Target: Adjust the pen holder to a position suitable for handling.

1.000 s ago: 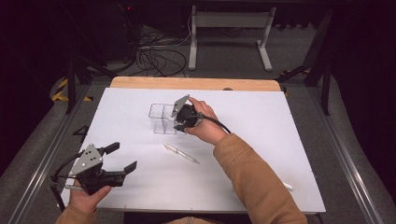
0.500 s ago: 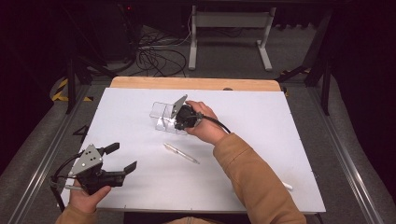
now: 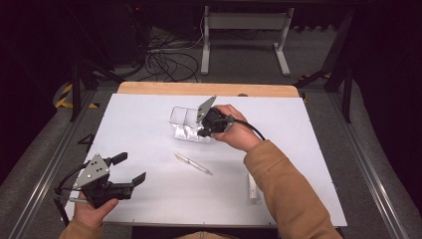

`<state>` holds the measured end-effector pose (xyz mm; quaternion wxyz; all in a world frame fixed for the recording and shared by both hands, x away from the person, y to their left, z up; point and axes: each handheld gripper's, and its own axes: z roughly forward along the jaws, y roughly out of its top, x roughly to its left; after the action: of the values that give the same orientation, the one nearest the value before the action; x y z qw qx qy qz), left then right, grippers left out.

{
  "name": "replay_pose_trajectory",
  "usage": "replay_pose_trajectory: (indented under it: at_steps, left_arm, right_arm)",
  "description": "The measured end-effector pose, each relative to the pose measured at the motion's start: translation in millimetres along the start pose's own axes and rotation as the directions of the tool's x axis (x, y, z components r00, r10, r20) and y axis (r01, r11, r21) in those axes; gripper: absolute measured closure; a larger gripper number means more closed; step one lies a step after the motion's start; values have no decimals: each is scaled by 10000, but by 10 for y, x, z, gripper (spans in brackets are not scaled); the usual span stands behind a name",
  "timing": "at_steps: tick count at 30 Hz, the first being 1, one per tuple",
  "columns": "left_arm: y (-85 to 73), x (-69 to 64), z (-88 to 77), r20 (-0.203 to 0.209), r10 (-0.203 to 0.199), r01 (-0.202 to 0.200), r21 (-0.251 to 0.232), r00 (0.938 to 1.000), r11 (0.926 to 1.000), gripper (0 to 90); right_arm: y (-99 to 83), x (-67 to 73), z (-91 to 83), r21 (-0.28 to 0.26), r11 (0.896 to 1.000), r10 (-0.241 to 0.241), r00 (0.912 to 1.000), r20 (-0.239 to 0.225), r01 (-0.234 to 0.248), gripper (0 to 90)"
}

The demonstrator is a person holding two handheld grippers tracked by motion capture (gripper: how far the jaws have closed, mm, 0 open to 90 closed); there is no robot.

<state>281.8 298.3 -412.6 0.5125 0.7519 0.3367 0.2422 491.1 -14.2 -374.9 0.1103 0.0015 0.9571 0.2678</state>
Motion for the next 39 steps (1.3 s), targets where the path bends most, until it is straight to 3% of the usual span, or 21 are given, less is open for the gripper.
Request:
replay_pose_trajectory:
  at_steps: [3, 11, 21, 39]
  left_arm:
    - [-1, -3, 8, 17, 1, -1, 30, 10000, 10000, 135]
    - [-3, -14, 31, 61, 28, -29, 91, 10000, 10000, 135]
    - [-8, -21, 43, 98, -5, 4, 101, 10000, 9999, 135]
    - [-13, -26, 53, 135, -20, 18, 151, 9999, 9999, 135]
  right_arm:
    - [-110, 7, -103, 81, 9997, -212, 9996, -179, 213, 876]
    - [-438, 48, -203, 240, 9995, -178, 9968, -774, 197, 876]
    - [-594, 99, -182, 555, 9961, -588, 9854, -1600, 684, 875]
    - [-687, 107, -192, 616, 9949, -704, 9876, -1402, 797, 865]
